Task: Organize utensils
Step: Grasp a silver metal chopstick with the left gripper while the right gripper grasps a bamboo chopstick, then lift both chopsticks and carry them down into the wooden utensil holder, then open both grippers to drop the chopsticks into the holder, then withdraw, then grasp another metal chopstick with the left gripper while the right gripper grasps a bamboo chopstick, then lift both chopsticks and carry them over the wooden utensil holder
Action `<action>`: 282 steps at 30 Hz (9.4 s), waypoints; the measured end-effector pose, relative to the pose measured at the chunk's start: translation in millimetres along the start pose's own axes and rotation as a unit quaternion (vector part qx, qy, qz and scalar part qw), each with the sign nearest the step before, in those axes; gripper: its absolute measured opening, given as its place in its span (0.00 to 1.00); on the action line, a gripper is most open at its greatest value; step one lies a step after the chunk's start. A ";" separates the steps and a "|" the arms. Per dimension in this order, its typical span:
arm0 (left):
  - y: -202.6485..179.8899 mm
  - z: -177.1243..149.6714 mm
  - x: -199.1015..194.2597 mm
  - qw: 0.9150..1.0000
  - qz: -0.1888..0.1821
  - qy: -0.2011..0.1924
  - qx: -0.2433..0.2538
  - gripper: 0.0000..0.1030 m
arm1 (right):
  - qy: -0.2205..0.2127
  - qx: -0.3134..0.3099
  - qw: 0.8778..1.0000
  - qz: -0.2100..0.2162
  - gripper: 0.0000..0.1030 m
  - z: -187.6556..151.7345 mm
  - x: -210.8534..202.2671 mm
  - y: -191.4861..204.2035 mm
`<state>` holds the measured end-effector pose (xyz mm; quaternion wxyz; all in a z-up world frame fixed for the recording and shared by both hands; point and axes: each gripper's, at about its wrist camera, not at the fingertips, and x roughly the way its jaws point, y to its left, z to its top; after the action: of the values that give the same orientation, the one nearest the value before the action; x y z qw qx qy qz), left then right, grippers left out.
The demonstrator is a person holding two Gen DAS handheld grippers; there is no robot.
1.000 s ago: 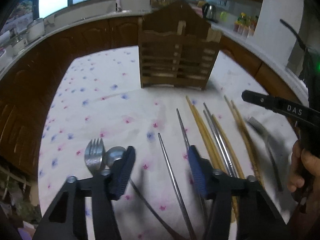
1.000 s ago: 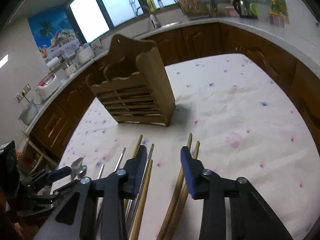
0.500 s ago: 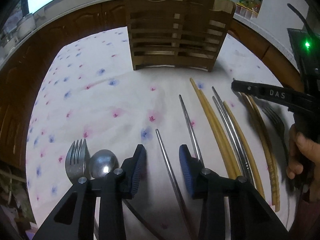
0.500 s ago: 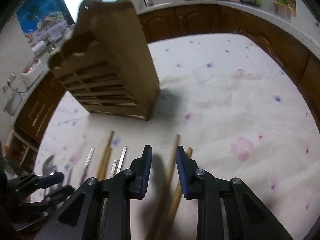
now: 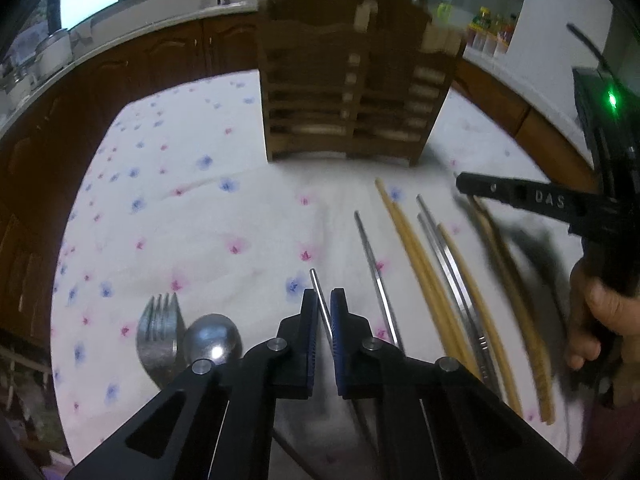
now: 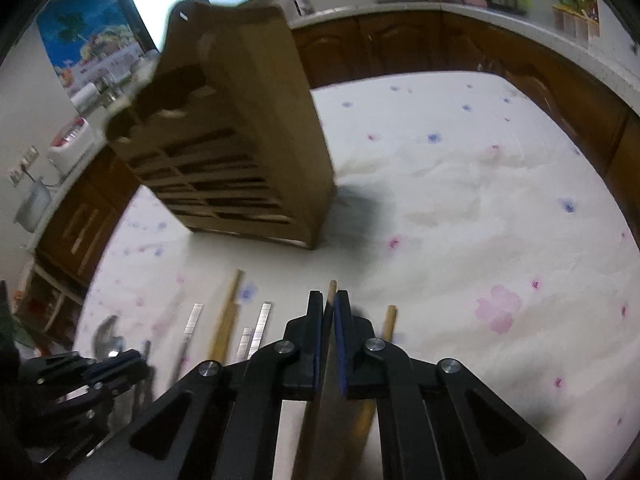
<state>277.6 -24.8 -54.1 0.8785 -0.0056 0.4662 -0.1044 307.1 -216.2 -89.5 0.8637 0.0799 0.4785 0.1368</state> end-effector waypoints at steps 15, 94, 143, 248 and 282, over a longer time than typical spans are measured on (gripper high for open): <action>9.5 -17.5 -102.1 0.996 -0.040 -0.082 -0.016 0.03 | -0.082 -0.007 0.996 0.043 0.04 -6.5 -82.6 38.1; 43.4 108.2 58.9 0.944 -0.008 -0.320 -0.086 0.03 | -0.324 0.048 0.945 0.018 0.04 125.5 -77.5 21.3; 29.2 37.0 -65.3 0.961 0.033 -0.261 -0.079 0.85 | -0.273 0.053 0.959 0.058 0.95 35.4 -134.8 22.7; -22.9 21.7 5.6 0.999 -0.034 -0.014 0.011 0.03 | -0.033 0.000 0.999 -0.001 0.05 -13.6 -44.3 1.9; -3.5 -26.6 -189.0 0.980 -0.057 -0.192 0.005 0.03 | -0.212 -0.039 0.976 0.031 0.05 -13.0 -193.3 63.8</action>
<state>152.5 9.8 85.8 0.9443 -0.0479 0.2871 -0.1536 188.2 -215.9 76.4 0.9433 0.0881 0.2762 0.1619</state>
